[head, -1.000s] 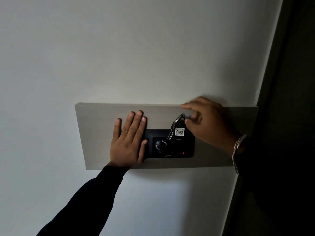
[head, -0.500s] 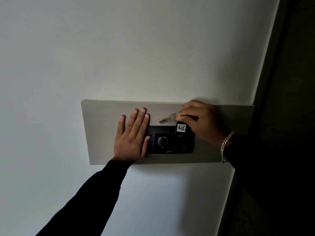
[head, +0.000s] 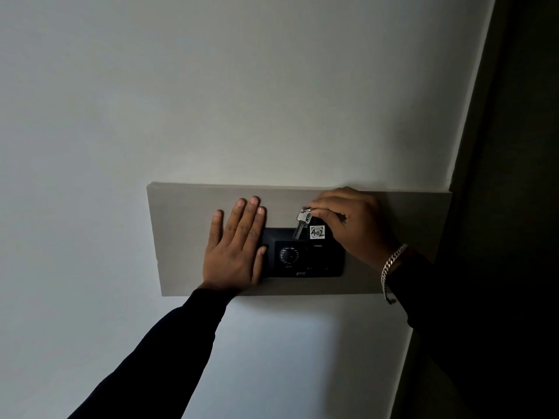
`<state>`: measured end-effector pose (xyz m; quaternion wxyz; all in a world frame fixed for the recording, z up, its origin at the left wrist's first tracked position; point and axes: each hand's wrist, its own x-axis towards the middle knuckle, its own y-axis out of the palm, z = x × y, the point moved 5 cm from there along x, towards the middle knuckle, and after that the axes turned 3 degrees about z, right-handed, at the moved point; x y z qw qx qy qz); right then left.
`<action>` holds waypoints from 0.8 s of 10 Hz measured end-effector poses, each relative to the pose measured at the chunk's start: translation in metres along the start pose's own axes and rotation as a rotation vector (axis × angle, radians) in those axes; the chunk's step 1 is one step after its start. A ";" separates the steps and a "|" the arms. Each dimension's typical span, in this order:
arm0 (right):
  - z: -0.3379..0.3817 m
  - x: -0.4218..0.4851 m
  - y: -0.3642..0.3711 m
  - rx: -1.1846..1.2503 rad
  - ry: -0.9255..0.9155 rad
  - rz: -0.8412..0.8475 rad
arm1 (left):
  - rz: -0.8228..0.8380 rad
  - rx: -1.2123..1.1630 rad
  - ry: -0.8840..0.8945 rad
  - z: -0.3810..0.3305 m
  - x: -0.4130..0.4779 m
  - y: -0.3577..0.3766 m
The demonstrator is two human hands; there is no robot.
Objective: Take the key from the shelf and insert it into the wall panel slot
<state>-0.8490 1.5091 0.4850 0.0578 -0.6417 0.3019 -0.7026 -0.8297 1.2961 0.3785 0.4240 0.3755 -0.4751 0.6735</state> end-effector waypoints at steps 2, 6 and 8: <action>-0.004 -0.003 0.002 0.013 -0.004 -0.006 | -0.002 0.003 0.007 0.001 -0.002 0.004; 0.001 -0.028 -0.008 0.089 0.135 0.002 | 0.138 -0.137 0.003 -0.003 0.010 -0.019; 0.029 -0.003 -0.070 0.256 0.095 -0.368 | 0.061 -0.270 0.015 0.012 0.096 -0.056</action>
